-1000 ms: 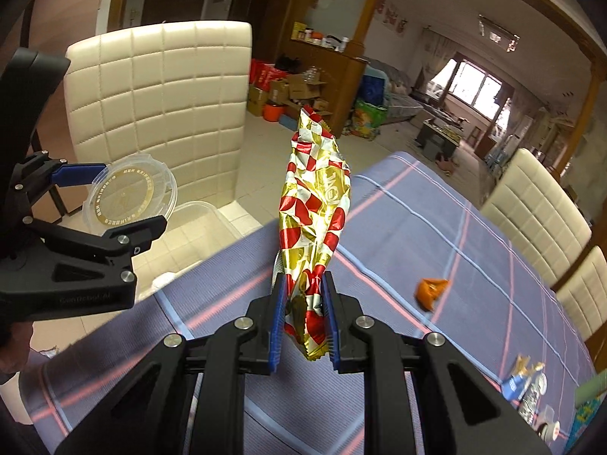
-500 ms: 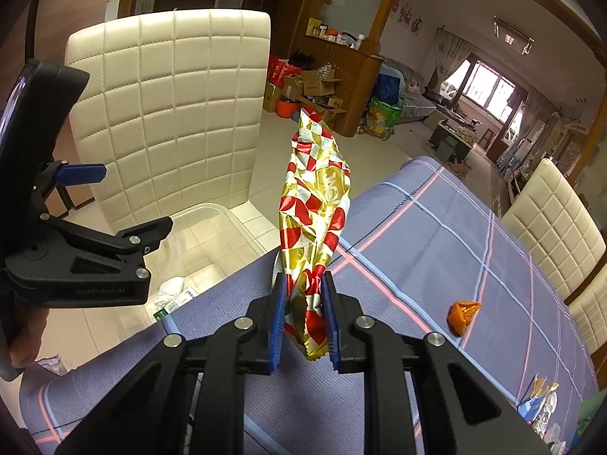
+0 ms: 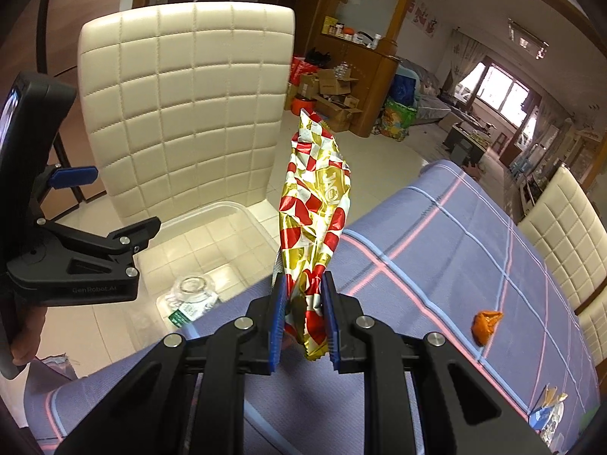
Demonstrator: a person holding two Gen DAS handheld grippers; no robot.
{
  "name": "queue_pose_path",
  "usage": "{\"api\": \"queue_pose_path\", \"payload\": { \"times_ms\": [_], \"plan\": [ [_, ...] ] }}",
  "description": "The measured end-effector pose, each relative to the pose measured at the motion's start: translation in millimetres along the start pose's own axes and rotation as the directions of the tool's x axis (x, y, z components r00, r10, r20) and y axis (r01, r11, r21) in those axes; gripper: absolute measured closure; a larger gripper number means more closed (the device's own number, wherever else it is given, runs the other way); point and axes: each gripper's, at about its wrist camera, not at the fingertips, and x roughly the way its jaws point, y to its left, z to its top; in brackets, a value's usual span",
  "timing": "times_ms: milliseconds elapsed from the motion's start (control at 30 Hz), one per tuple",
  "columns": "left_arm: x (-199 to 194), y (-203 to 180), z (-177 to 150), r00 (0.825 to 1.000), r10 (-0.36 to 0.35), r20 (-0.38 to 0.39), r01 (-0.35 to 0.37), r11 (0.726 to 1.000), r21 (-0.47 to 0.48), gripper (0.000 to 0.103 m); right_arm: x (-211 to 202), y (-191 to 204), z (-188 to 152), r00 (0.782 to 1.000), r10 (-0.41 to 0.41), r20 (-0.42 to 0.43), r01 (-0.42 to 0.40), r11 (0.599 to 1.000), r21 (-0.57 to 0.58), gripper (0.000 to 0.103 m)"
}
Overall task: Collect trash
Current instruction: 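Carry lid and red-gold wrapper to the bin and release both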
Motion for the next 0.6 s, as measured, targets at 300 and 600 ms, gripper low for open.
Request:
{"api": "queue_pose_path", "payload": {
  "times_ms": [300,600],
  "plan": [
    [-3.0,29.5,-14.5,0.999,0.038,-0.018,-0.039,0.998,-0.053,0.003,3.0,29.6,14.3,0.999,0.042,0.019,-0.04,0.996,-0.074,0.081],
    [-5.6,39.0,-14.2,0.999,0.045,-0.029,-0.047,0.996,-0.082,0.003,6.3,19.5,11.6,1.0,-0.02,-0.004,0.02,1.0,-0.02,0.033]
  ]
}}
